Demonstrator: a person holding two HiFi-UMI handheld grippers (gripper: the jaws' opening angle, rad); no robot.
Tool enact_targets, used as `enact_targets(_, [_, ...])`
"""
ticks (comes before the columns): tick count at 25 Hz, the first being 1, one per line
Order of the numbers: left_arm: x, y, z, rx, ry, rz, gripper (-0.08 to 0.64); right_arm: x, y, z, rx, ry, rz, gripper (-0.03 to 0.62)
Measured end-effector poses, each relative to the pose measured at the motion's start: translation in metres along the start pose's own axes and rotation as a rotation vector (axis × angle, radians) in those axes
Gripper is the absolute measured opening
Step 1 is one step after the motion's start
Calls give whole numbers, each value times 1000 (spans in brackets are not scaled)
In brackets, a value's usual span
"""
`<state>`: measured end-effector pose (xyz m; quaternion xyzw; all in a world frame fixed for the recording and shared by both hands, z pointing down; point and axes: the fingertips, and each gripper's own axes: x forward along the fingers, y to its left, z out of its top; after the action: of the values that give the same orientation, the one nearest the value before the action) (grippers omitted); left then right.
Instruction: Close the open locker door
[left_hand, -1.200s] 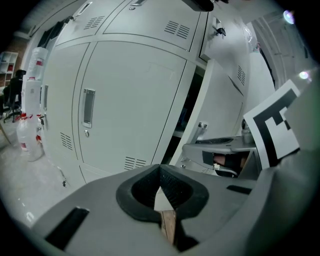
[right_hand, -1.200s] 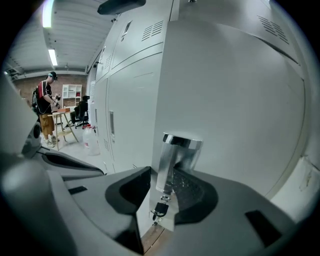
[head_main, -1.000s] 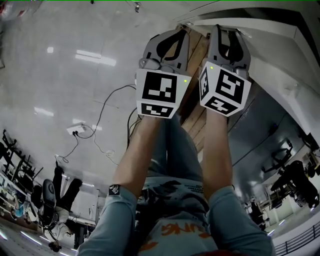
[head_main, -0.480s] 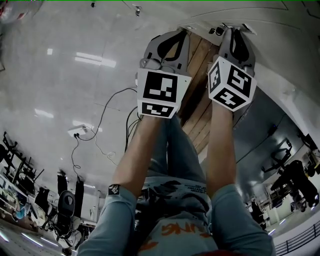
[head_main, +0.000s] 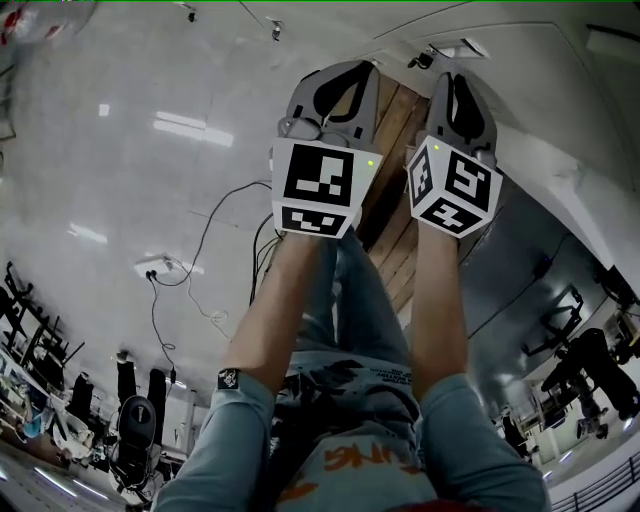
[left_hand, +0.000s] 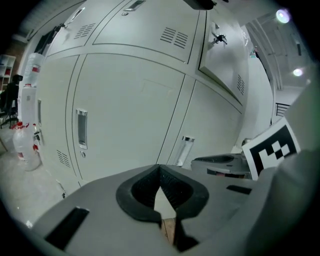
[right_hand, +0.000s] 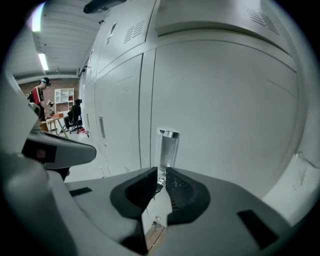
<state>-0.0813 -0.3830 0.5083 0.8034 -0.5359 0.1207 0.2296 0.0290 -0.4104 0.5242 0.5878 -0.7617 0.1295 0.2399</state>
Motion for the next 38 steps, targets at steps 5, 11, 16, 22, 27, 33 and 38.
enact_targets(5, [-31, -26, 10, 5, -27, 20, 18, -48, -4, 8, 27, -60, 61, 54])
enact_targets(11, [-86, -71, 28, -51, -83, 77, 18, -128, -16, 35, 18, -139, 164, 37])
enact_targets(16, [-135, -114, 66, -56, -131, 89, 18, -199, -31, 68, 32, -184, 187, 37])
enact_targets(22, [-180, -134, 112, -33, -155, 133, 18, -255, -55, 108, 134, -219, 178, 37])
enact_targets(27, [-235, -154, 158, 8, -209, 186, 18, -315, -74, 156, 253, -300, 179, 37])
enact_targets(33, [-242, -146, 200, 98, -283, 137, 18, -319, -59, 206, 126, -396, 209, 37])
enact_targets(38, [-290, -184, 236, 166, -354, 149, 18, -382, -76, 234, 31, -475, 176, 37])
